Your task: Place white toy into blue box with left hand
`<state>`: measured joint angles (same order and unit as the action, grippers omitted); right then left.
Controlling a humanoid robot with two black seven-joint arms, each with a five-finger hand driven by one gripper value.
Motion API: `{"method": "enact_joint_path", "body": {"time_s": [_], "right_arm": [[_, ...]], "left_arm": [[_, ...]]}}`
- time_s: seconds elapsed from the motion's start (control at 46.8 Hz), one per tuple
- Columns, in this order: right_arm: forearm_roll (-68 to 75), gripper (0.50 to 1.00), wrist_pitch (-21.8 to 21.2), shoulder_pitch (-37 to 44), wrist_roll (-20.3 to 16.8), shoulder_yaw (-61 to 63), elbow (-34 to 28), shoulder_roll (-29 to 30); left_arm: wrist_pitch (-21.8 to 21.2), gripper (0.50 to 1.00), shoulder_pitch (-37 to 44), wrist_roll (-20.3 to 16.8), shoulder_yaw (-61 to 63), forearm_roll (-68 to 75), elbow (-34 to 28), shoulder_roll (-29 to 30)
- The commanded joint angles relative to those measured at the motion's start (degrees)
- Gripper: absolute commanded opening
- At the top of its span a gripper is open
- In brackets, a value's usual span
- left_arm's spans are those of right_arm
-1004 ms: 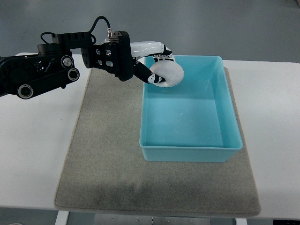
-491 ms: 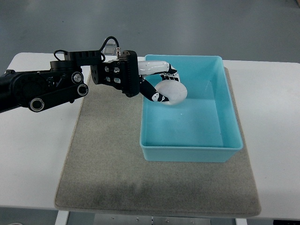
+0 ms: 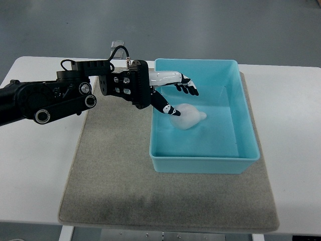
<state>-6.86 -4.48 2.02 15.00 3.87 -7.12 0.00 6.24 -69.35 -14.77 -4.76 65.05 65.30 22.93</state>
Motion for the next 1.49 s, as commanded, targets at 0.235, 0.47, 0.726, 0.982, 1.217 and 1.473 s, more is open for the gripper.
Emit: {"method": "enact_joint_path", "body": {"time_s": [0.235,0.47,0.726,0.982,1.217,1.473], "right_arm": [[0.0,0.936,0.0,0.0,0.0,0.0,0.0,0.0],[0.0,0.936,0.0,0.0,-0.1,0.0,0.0,0.0],[-0.1,0.936,0.0,0.0,0.0,0.0,0.0,0.0],[0.0,0.936,0.0,0.0,0.0,-0.1,0.0,0.0],[0.0,0.936,0.0,0.0,0.0,0.0,0.0,0.0],[0.0,0.936,0.0,0.0,0.0,0.0,0.0,0.0]], "left_arm": [[-0.4,0.812,-1.1,-0.4,-1.3,-0.8,-3.1,0.0],[-1.6,0.823,-2.1,-0.9,-4.4,-1.1,-7.1,0.4],[-2.3,0.838,-1.8,-0.9,-5.2,-1.2,-13.4,0.8],[-5.7,0.960,-1.5,-0.9,-5.2,-7.0,-20.0,0.7],[-7.7,0.960,-1.7,-0.5,-5.3,-22.9,-25.1,0.4],[-9.3,0.960,-2.1,0.9,-5.9,-51.4,-31.6,-0.1]]}}
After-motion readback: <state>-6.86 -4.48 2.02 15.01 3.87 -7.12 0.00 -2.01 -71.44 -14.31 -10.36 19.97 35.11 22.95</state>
